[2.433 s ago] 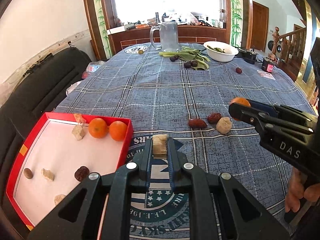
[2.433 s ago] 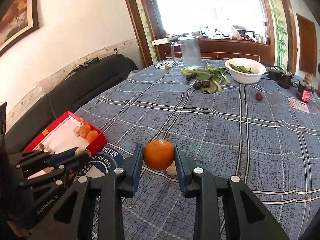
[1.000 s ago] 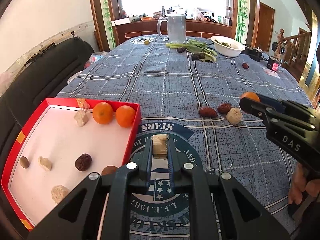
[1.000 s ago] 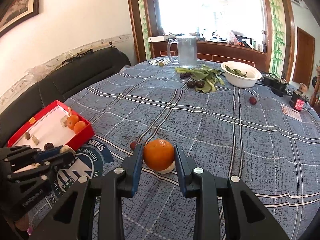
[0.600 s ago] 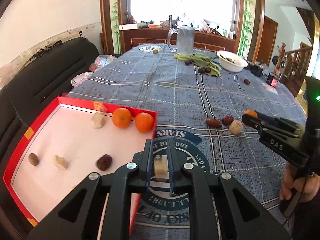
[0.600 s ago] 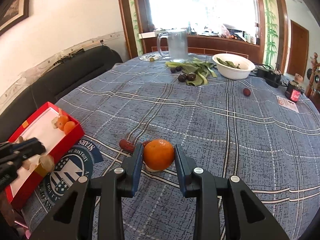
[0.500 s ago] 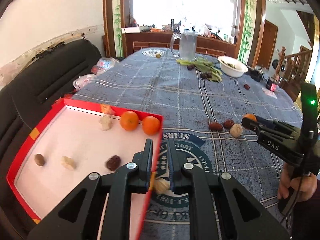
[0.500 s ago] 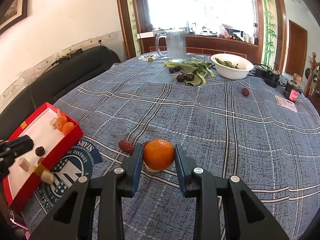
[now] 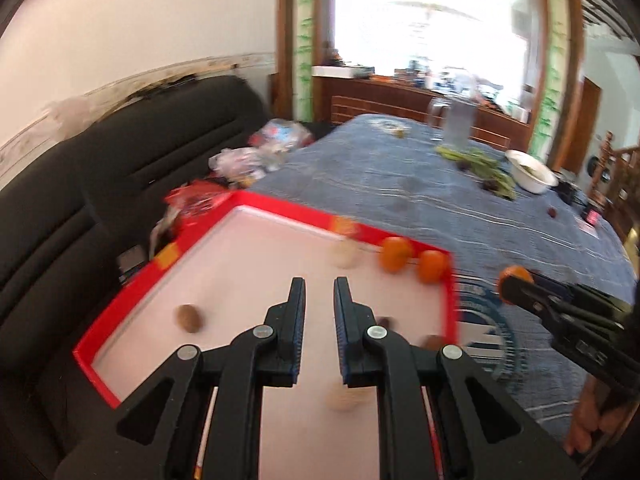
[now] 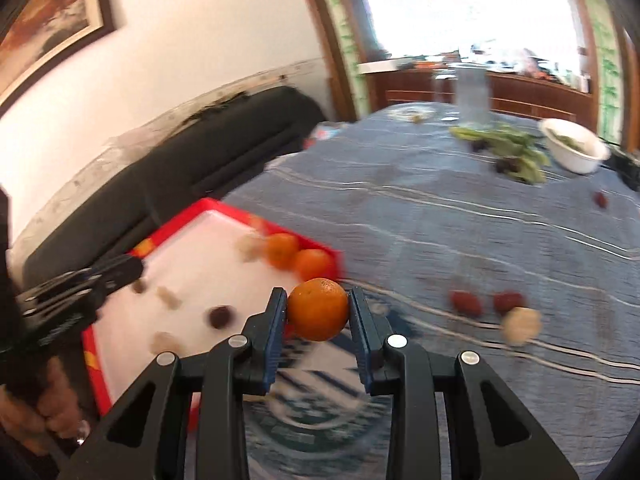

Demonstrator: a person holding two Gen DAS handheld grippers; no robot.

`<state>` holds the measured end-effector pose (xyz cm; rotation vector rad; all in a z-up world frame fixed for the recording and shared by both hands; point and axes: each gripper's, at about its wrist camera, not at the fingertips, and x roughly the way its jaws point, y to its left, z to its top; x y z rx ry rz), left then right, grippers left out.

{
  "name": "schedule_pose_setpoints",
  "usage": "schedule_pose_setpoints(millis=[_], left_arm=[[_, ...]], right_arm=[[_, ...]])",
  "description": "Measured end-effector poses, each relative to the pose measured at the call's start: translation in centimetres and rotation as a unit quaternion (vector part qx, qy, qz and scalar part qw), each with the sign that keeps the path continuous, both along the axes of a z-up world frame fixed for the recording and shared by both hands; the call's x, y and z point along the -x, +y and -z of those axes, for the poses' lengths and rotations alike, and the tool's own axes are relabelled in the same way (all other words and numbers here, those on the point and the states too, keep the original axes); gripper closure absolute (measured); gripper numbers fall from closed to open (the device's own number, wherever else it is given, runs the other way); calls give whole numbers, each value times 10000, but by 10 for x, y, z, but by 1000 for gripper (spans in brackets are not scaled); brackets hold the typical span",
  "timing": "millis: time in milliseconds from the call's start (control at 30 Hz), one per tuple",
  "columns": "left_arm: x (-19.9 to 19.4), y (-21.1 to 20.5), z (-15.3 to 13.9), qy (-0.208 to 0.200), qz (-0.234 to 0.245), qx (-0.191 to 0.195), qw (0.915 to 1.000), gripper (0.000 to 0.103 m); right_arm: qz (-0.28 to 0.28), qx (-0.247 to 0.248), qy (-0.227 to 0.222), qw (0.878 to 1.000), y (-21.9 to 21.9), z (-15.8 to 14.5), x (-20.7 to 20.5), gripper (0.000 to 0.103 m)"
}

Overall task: Organize fruits
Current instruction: 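Carry the orange and pale cube over the red box and open both grippers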

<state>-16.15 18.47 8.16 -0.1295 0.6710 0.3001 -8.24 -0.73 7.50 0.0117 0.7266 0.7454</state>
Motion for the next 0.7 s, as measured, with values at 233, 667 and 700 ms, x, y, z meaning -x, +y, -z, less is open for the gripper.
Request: schedule_pose_setpoints(millis=[233, 667, 700], left_arm=[[1, 45, 20, 205, -567, 30, 9982, 87], [-5, 55, 47, 612, -648, -4, 9960, 87], [-5, 56, 47, 603, -659, -13, 9960, 87]], right_arm=[[-622, 97, 129, 9979, 50, 10, 20, 73], [-798, 186, 550, 9951, 70, 33, 17, 71], [-767, 168, 608, 9951, 69, 35, 14, 70]])
